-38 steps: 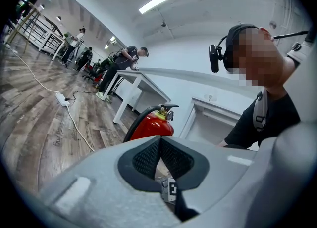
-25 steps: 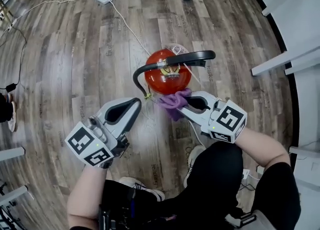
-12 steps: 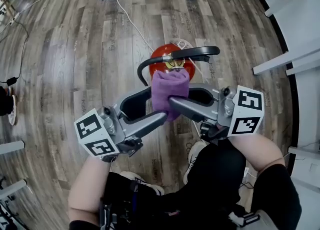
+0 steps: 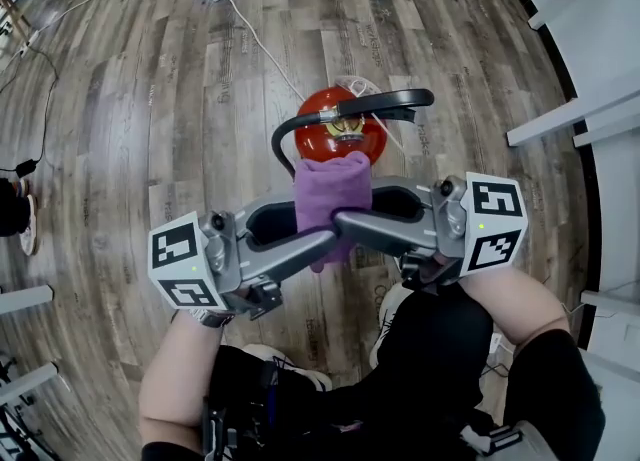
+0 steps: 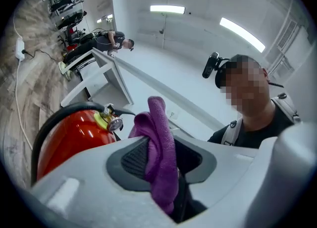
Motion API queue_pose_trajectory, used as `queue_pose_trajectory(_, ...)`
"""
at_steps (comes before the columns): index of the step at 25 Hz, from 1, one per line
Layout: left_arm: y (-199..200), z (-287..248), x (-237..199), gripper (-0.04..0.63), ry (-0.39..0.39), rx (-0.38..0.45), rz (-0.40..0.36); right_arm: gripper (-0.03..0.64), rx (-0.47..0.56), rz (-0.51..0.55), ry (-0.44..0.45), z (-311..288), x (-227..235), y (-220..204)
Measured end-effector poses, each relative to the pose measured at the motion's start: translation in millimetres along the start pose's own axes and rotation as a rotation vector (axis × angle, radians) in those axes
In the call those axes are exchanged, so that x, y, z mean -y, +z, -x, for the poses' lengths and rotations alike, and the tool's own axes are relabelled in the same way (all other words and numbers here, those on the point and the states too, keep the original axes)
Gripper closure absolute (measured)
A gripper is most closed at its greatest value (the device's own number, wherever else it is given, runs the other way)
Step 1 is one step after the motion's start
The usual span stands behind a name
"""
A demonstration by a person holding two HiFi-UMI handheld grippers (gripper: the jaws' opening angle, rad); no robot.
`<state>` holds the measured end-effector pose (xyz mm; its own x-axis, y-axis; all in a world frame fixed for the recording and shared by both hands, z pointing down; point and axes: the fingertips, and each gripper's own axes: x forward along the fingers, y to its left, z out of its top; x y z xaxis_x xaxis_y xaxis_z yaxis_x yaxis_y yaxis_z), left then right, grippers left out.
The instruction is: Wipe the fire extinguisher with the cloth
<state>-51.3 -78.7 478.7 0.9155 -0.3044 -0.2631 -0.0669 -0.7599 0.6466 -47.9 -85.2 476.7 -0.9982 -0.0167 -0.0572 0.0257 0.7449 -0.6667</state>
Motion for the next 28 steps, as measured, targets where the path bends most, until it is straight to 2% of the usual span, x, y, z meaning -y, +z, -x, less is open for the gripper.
queue_pose_trajectory(1,9,5,0,0.518,0.007,0.03,-0.009,0.534,0.03,0.009,0.01,5,-3,7)
queue_pose_trajectory(2,21,11,-2,0.523,0.019,0.069,-0.019,0.483,0.071,0.019,0.013,12,-6,16)
queue_pose_trajectory(3,33,16,-4,0.525,0.034,0.109,-0.029,0.482,0.119,0.033,0.008,18,-8,26)
queue_pose_trajectory(4,44,19,-5,0.525,0.047,0.145,-0.039,0.572,0.162,0.05,-0.003,22,-9,34)
queue_pose_trajectory(5,51,19,-6,0.526,0.057,0.175,-0.046,0.614,0.19,0.072,-0.024,21,-9,40)
queue_pose_trajectory(7,59,15,-7,0.526,0.075,0.235,-0.045,0.614,0.219,0.137,-0.082,21,-8,49)
queue_pose_trajectory(9,68,20,-9,0.526,0.105,0.287,-0.048,0.612,0.278,0.171,-0.099,37,-12,62)
queue_pose_trajectory(12,80,43,-24,0.525,0.216,0.38,-0.091,0.605,0.363,0.1,-0.104,63,-5,75)
queue_pose_trajectory(15,74,64,-50,0.525,0.346,0.563,-0.016,0.604,0.399,0.048,-0.117,68,-1,82)
queue_pose_trajectory(16,65,66,-58,0.525,0.382,0.594,0.011,0.604,0.398,0.054,-0.121,67,-3,85)
queue_pose_trajectory(18,44,61,-69,0.525,0.41,0.613,0.091,0.604,0.393,0.068,-0.118,63,-13,93)
queue_pose_trajectory(21,13,57,-90,0.525,0.43,0.641,0.255,0.606,0.412,0.041,-0.113,58,-25,108)
queue_pose_trajectory(23,-7,62,-110,0.525,0.481,0.64,0.315,0.607,0.443,0.003,-0.123,55,-30,118)
queue_pose_trajectory(26,-41,69,-139,0.525,0.556,0.584,0.372,0.611,0.469,-0.051,-0.108,45,-38,121)
queue_pose_trajectory(28,-71,76,-163,0.525,0.619,0.506,0.392,0.612,0.45,-0.026,-0.105,40,-40,112)
